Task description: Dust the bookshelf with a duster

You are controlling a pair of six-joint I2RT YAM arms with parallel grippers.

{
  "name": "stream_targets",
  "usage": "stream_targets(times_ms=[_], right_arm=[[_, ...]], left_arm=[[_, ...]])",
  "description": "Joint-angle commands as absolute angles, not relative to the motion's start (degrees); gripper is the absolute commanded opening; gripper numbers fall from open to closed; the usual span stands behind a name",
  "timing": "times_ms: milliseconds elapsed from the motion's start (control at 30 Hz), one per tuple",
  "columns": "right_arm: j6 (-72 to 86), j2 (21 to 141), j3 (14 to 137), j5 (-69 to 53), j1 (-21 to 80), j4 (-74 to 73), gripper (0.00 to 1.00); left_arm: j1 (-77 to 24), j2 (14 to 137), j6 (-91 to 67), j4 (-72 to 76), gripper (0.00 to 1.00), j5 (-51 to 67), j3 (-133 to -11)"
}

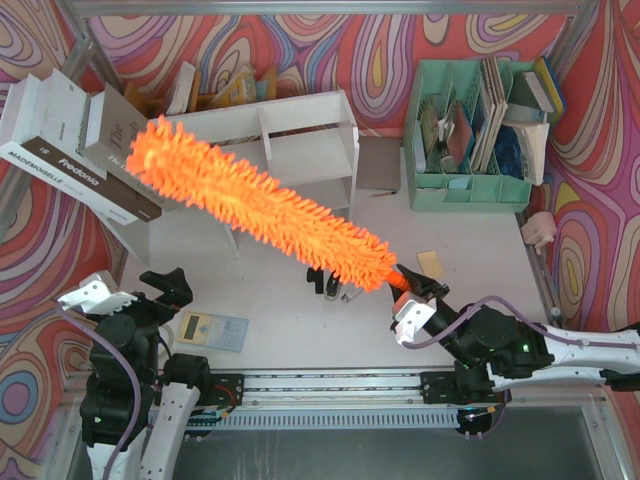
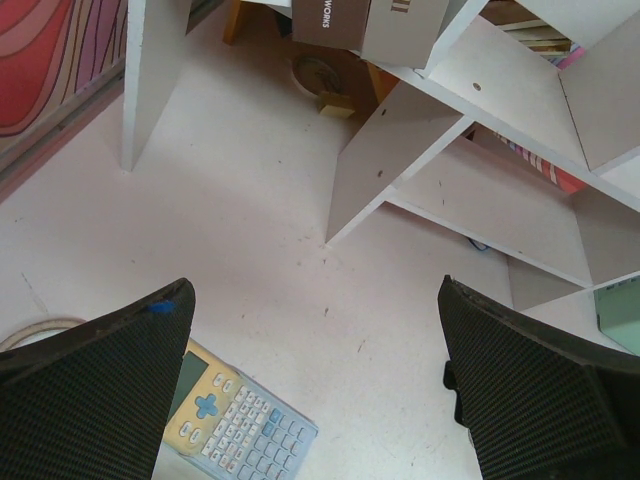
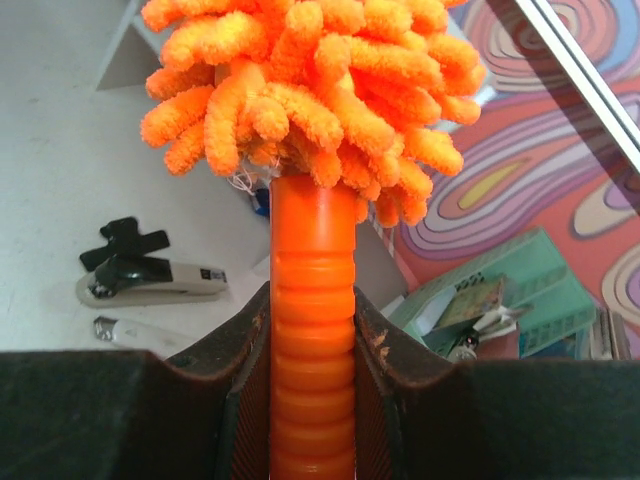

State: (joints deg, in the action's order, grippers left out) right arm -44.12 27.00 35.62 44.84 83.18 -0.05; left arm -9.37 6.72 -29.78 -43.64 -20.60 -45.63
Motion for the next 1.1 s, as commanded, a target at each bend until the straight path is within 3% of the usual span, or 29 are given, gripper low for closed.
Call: stream_targets(times_ms=[0, 567, 867, 1067], right_arm=[[-44.01, 25.49, 35.19, 38.78, 83.06, -4.48, 0.00], [-28.95, 30.35, 36.12, 38.24, 81.58, -17.29, 0.00], [-30.23, 42.84, 37.46, 12.33, 58.26, -14.85, 0.00], [-33.25, 48.19, 38.70, 7.07, 53.89, -11.50, 0.00]], left_arm=[[-9.14, 5.81, -29.81, -42.97, 0.99, -19.95, -45.36], [-9.70, 5.32, -29.79, -42.45, 0.99, -19.46, -45.09], [-10.11, 4.09, -29.79, -42.62, 0.98, -20.18, -45.09], [-10.11, 3.05, -29.88, -42.71, 0.99, -20.28, -45.09]])
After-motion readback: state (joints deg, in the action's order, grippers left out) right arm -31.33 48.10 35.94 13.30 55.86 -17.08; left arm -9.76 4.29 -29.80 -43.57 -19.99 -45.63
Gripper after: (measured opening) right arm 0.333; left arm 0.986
